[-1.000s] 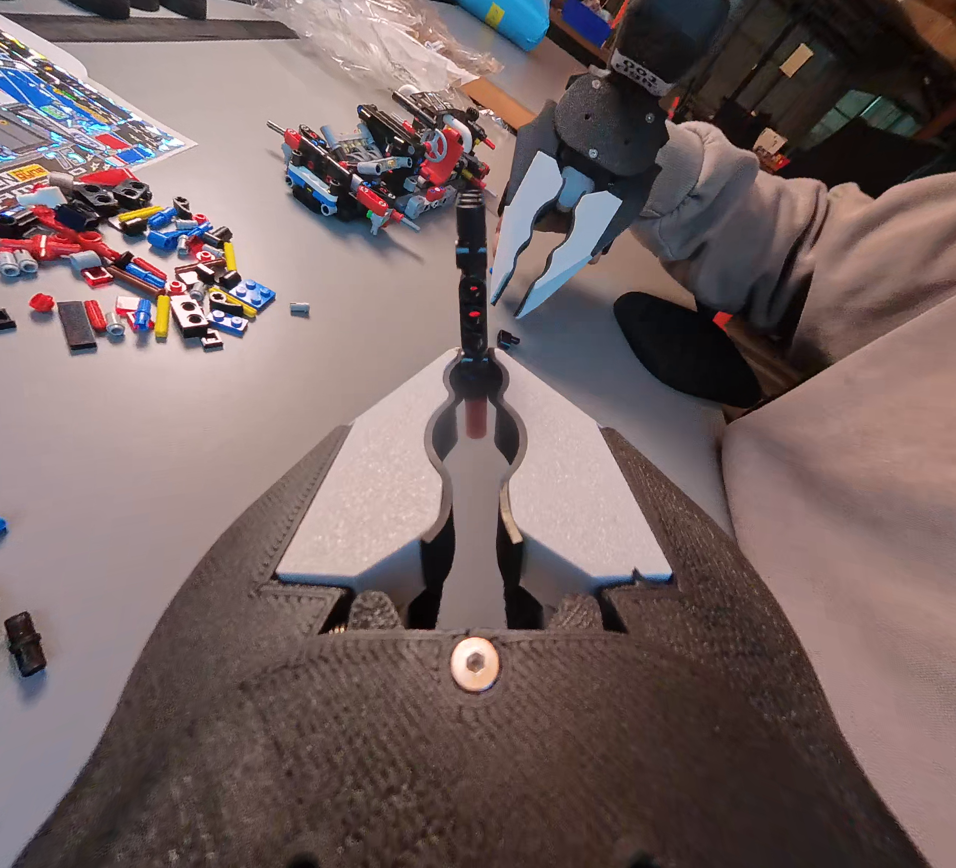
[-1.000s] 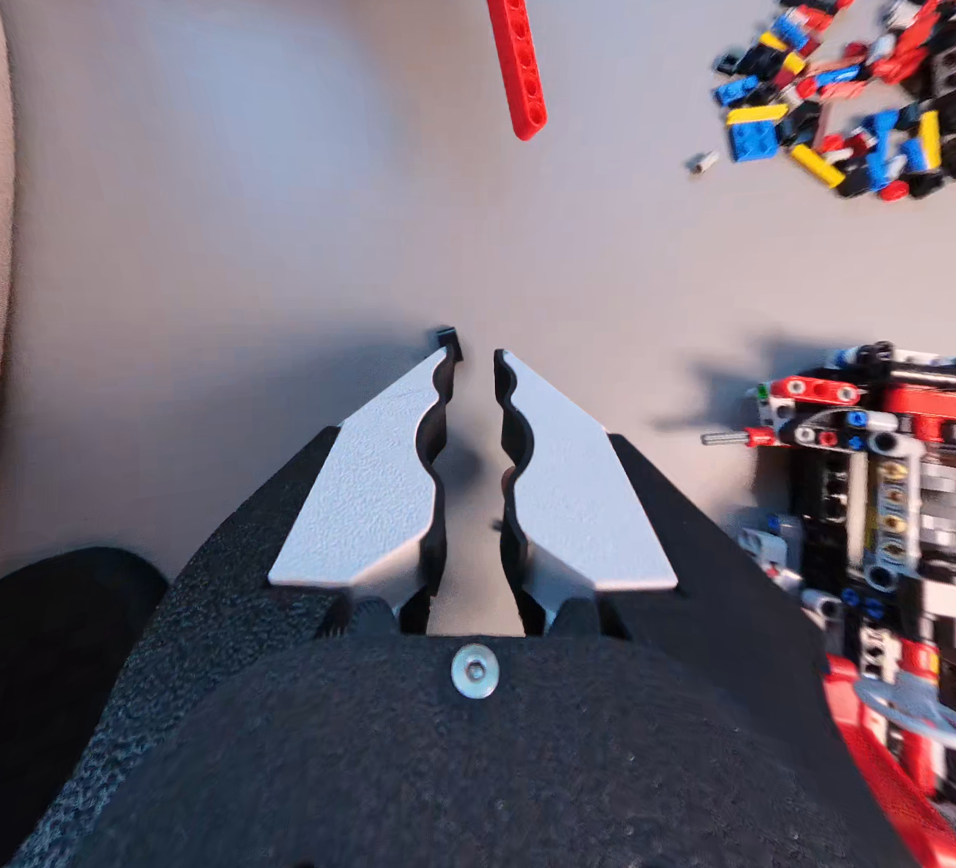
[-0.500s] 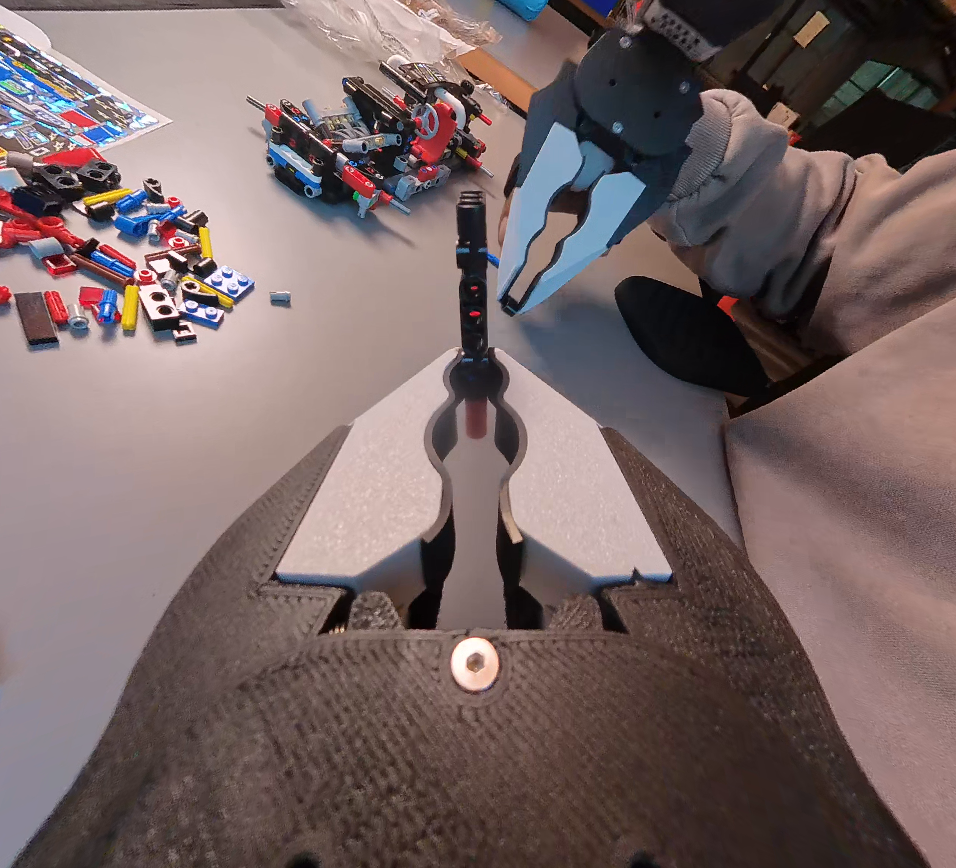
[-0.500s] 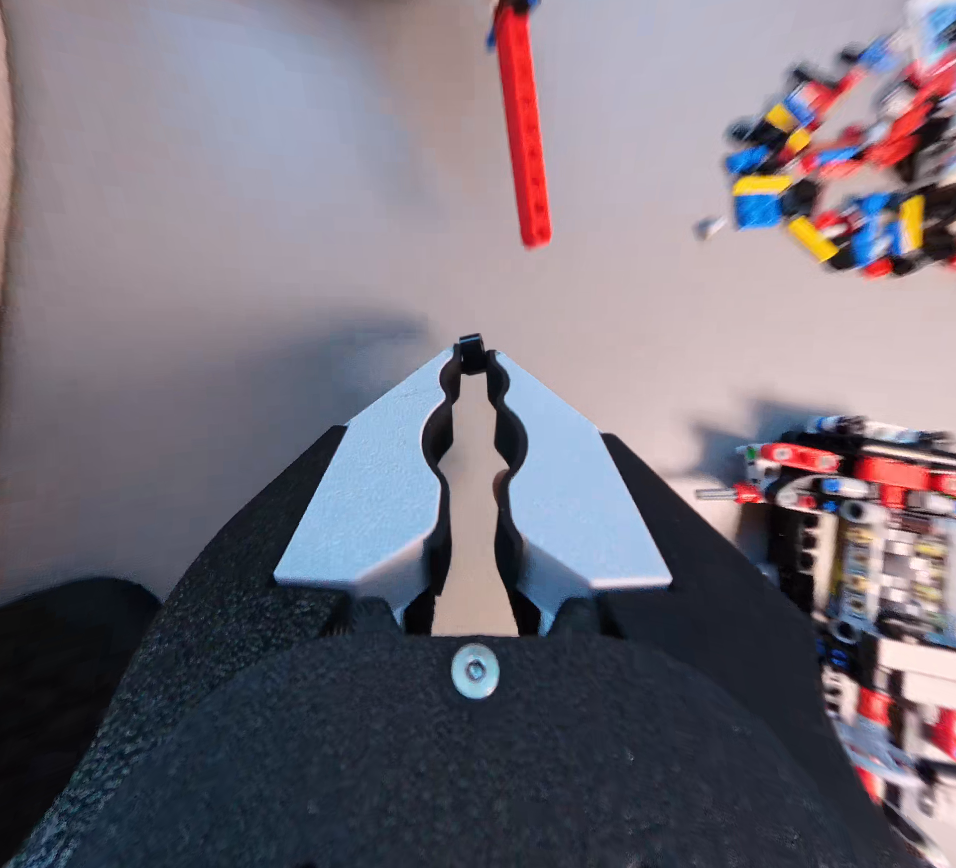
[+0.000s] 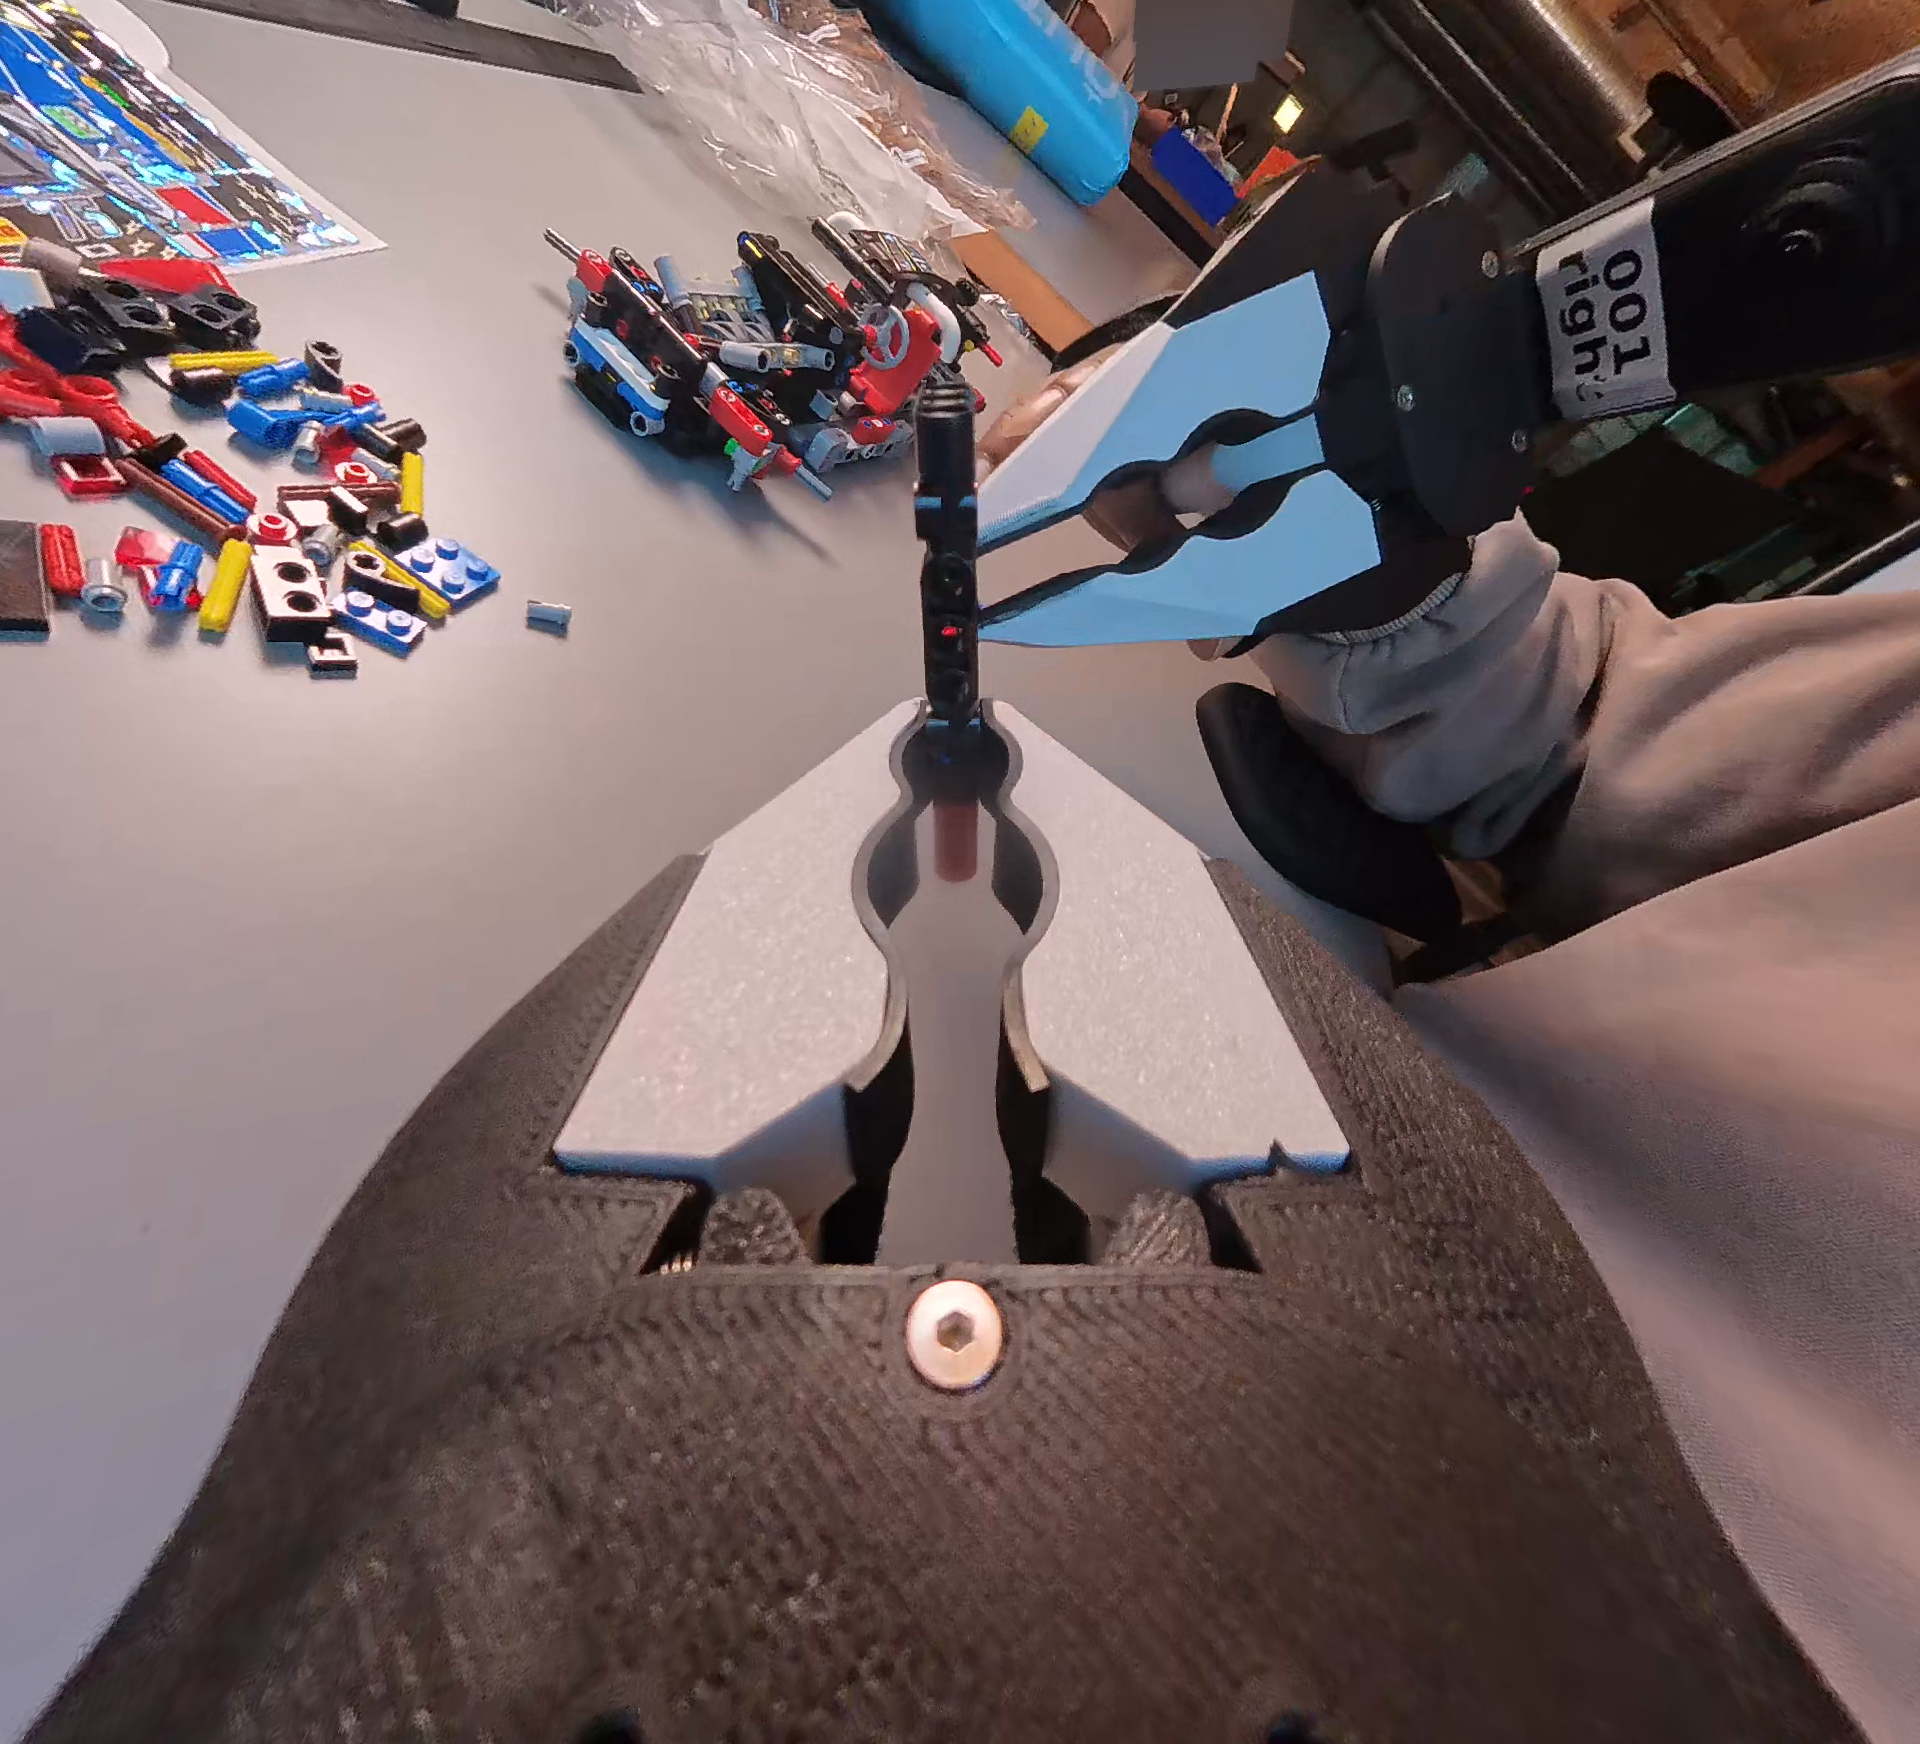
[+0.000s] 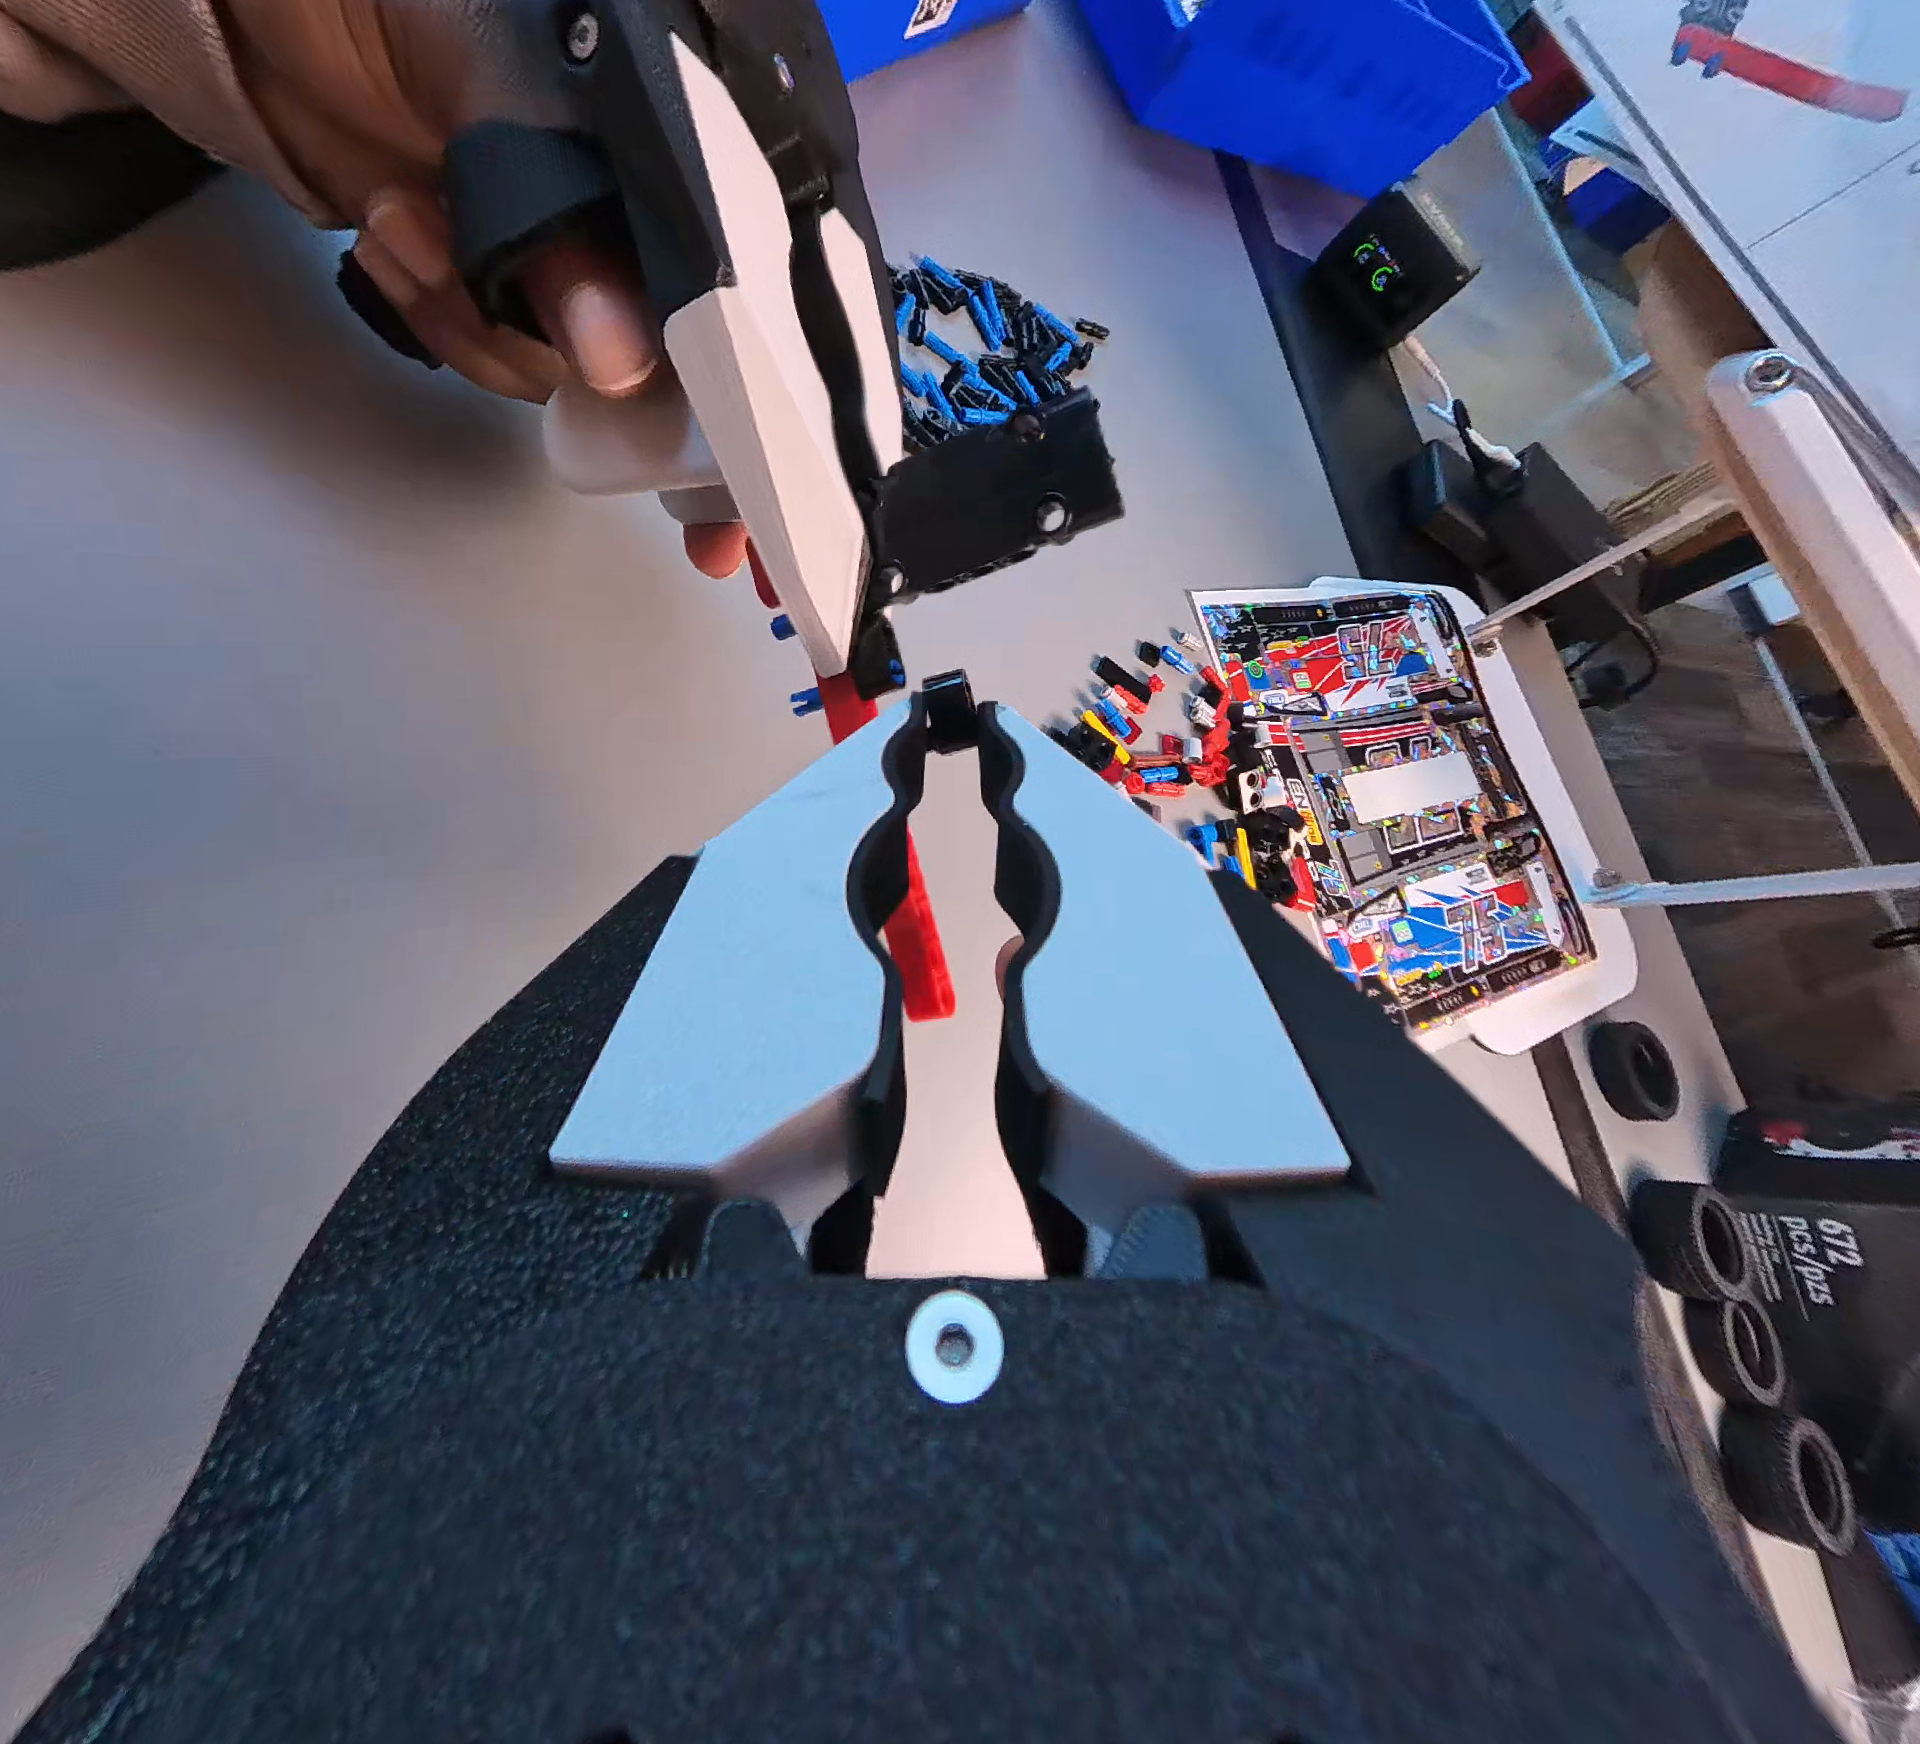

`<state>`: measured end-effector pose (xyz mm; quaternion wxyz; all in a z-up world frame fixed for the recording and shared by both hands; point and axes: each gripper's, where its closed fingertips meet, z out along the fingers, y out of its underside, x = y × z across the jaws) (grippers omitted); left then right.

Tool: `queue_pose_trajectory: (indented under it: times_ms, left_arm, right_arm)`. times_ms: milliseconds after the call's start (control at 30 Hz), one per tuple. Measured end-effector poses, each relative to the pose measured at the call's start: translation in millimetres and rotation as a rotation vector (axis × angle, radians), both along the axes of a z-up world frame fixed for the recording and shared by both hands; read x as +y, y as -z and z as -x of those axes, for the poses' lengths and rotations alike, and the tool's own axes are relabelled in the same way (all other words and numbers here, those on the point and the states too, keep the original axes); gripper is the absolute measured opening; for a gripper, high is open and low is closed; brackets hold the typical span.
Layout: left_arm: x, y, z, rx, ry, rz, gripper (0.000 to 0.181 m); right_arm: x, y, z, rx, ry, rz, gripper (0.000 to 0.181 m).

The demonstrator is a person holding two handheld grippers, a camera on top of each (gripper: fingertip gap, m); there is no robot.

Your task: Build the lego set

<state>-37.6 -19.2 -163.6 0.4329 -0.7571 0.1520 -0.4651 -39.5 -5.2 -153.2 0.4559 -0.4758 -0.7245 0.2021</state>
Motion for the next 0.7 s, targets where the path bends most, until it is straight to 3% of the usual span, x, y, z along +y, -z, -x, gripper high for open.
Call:
queue_pose_trajectory:
  times_ms: [300,700]
  left_arm:
    - [1,0,6,-0.005,-0.023,0.034,0.005]
    - [4,1,8,0.028,-0.057,0.03,0.005]
  right_arm:
    - [1,8,7,-0.018,0.023,0.02,0.007]
    - [4,11,9,0.021,0.051,0.201,0.008]
